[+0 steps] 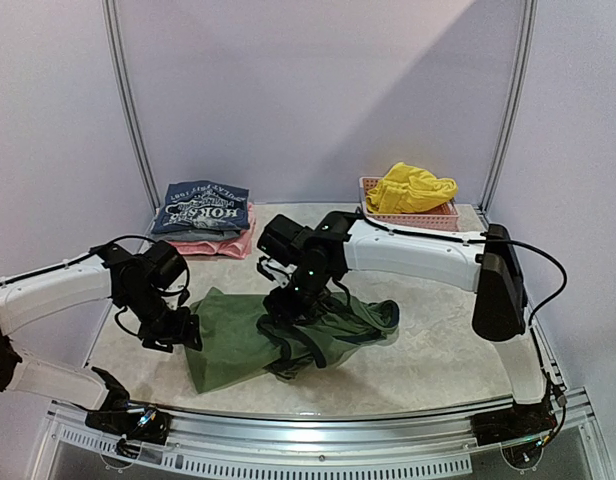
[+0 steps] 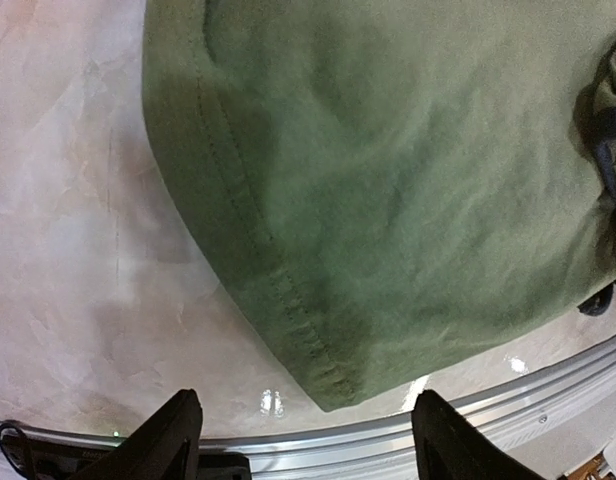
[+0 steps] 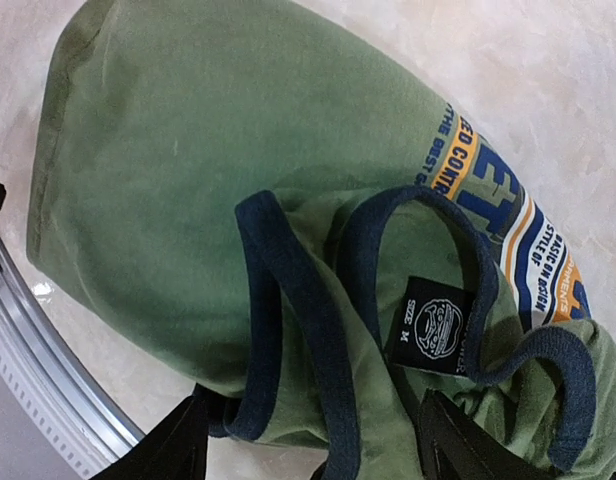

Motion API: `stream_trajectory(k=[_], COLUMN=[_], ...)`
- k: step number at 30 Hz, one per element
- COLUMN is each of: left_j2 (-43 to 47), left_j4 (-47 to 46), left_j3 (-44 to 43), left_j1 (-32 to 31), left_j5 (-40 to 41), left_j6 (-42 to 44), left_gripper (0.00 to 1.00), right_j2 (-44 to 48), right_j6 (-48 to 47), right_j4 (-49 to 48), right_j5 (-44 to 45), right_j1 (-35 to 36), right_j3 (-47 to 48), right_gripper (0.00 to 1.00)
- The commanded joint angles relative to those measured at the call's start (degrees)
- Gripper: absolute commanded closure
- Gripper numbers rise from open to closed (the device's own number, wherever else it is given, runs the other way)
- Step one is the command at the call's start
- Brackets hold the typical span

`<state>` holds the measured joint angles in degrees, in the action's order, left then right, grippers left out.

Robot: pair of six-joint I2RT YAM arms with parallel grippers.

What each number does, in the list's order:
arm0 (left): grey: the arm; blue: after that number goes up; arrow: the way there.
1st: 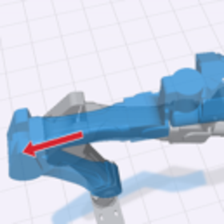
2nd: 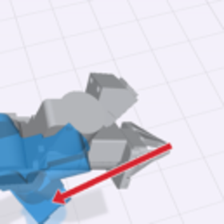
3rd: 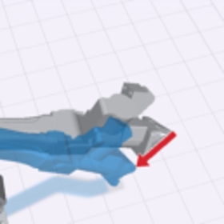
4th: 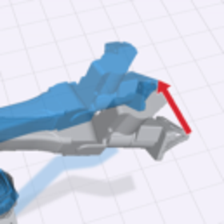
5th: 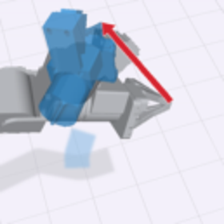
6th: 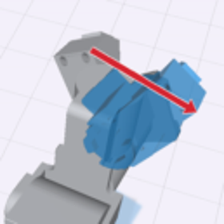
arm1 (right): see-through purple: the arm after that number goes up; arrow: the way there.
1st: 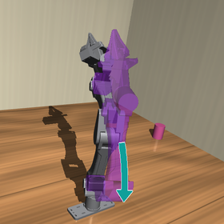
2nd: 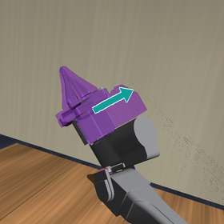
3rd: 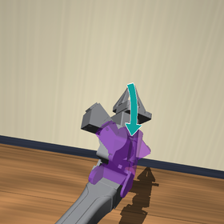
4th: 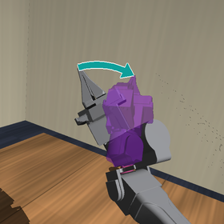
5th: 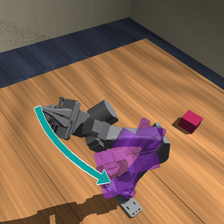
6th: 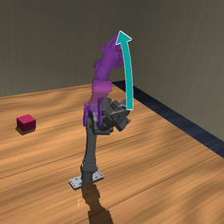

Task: Fold and stack the mixed laundry pile
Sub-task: Pick up the crumpled tank top from the center of the board.

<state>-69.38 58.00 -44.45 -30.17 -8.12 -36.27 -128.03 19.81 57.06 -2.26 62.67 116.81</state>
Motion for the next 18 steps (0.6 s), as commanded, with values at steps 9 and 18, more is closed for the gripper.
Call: stream_trajectory(k=[9, 18], left_j2=[-7.34, -11.63], left_j4=[-8.08, -13.22], left_j3=[2.53, 4.6], left_j1=[0.9, 0.91], left_j5=[-2.51, -5.36], left_j6=[-0.83, -0.56], left_gripper=[0.29, 0.47], right_j2=[-11.43, -14.44], right_j6=[-2.79, -4.08], right_j4=[0.11, -0.46], right_j5=[-1.29, -0.92], right_j1=[0.12, 0.11], right_j3=[11.88, 13.86], right_gripper=[0.3, 0.74])
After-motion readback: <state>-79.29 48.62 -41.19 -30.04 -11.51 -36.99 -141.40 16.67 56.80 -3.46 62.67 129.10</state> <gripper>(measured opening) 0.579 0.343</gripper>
